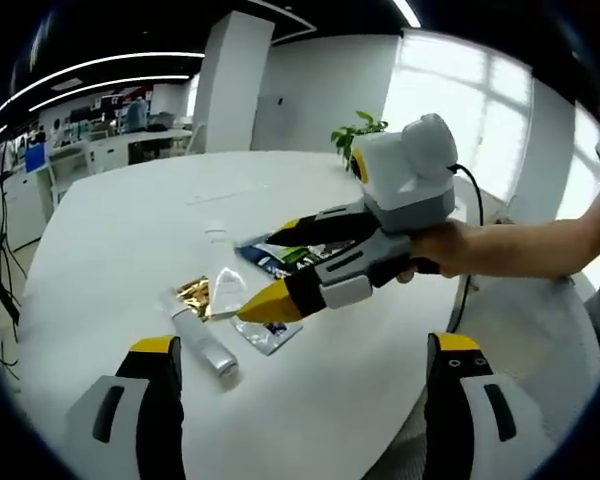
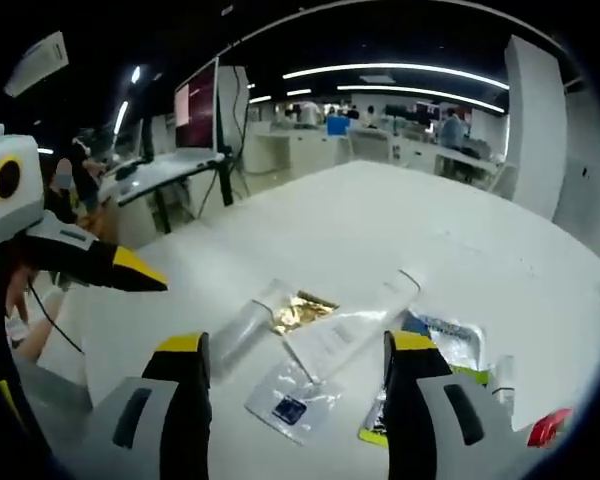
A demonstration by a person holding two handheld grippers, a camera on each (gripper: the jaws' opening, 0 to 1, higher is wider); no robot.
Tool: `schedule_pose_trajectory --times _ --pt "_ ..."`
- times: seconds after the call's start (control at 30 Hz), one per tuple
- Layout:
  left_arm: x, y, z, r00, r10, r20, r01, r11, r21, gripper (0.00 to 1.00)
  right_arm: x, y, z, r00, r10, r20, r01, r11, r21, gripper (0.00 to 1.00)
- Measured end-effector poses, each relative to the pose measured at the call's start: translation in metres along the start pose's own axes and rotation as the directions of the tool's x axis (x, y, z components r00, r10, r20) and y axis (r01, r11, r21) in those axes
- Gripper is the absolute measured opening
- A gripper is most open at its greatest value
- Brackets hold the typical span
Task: Arrange the skincare products in the storage area until every visible bottle or jar stands upright without overlapping.
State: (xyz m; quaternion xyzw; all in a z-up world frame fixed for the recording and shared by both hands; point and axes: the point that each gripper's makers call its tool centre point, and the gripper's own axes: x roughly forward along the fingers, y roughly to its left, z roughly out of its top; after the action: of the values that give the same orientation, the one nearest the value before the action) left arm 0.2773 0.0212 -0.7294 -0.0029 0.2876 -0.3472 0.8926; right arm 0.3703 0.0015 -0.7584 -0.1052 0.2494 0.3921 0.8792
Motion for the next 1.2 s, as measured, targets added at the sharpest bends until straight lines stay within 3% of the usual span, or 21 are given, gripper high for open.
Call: schedule_pose_trajectory --times 0.2,0.37,0.6,0.77,0.93,1.2 --pt "0.003 0.012 -0.002 0.999 -0.037 -0.019 0.037 0.999 0.005 0.93 0.012 -0.001 -0.011 1.000 -0.009 -0.014 0.010 1.000 0.022 0.57" --pt "0.008 0.019 -0.001 0.996 -0.076 -0.036 0.077 0.997 0.031 0.90 0.026 -0.010 -0.018 0.999 -0.031 -0.029 0.033 0.996 0.083 0.54" --pt "0.030 0.024 0.001 0.982 -0.172 -0.077 0.179 0.979 0.096 0.80 0.033 -0.017 -0.020 0.997 -0.063 -0.037 0.068 0.988 0.142 0.48" --pt "0.052 0.029 -0.005 0.970 -0.207 -0.129 0.223 0.967 0.125 0.77 0.036 -0.028 -0.020 0.994 -0.105 -0.034 0.110 0.976 0.188 0.47" --pt "0.063 0.027 -0.005 0.957 -0.255 -0.136 0.273 0.953 0.132 0.69 0.035 -0.032 -0.025 0.990 -0.137 -0.031 0.140 0.955 0.262 0.44" --pt "0.085 0.033 -0.013 0.944 -0.270 -0.191 0.300 0.943 0.145 0.70 0.042 -0.034 -0.027 0.992 -0.120 -0.026 0.121 0.927 0.354 0.41"
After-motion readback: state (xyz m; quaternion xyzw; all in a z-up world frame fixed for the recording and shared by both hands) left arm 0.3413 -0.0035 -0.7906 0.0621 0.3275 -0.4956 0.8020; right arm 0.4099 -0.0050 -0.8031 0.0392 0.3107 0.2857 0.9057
